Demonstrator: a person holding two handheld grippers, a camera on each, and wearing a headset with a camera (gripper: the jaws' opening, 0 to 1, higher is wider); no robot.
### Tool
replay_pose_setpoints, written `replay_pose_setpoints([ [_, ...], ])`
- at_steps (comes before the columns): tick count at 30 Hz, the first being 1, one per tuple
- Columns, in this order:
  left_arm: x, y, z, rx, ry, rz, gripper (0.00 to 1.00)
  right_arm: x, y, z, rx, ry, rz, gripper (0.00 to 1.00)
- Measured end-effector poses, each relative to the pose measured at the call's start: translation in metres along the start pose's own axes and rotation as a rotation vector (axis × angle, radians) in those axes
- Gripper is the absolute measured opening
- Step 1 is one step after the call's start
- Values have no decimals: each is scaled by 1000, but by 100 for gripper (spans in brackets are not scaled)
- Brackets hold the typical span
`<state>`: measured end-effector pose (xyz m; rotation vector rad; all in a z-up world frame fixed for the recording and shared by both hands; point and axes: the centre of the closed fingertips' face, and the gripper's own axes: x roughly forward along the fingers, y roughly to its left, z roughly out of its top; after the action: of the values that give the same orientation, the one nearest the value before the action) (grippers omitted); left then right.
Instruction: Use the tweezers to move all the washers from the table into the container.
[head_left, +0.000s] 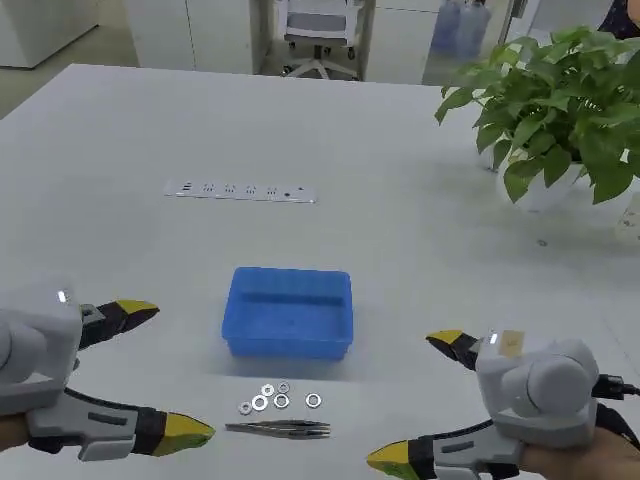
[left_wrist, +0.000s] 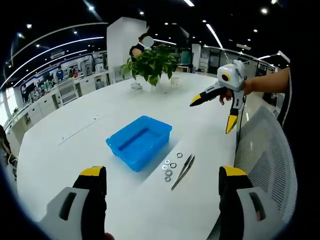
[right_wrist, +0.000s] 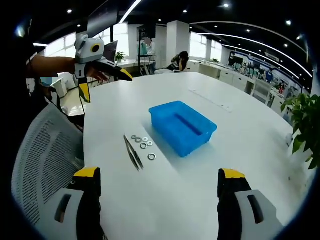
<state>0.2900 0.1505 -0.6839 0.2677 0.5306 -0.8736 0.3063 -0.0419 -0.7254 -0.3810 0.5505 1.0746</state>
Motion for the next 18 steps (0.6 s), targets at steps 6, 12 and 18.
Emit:
replay_pose_setpoints([
  [6,1,2,1,1,-4,1,99,0,0,1,-6,-1,-2,99],
  [12,2,1,2,8,-2,-5,99,0,0,0,-6,2,-3,98],
  [18,3,1,3,13,-1,-7,99,-1,0,0,-9,0,-4,98],
])
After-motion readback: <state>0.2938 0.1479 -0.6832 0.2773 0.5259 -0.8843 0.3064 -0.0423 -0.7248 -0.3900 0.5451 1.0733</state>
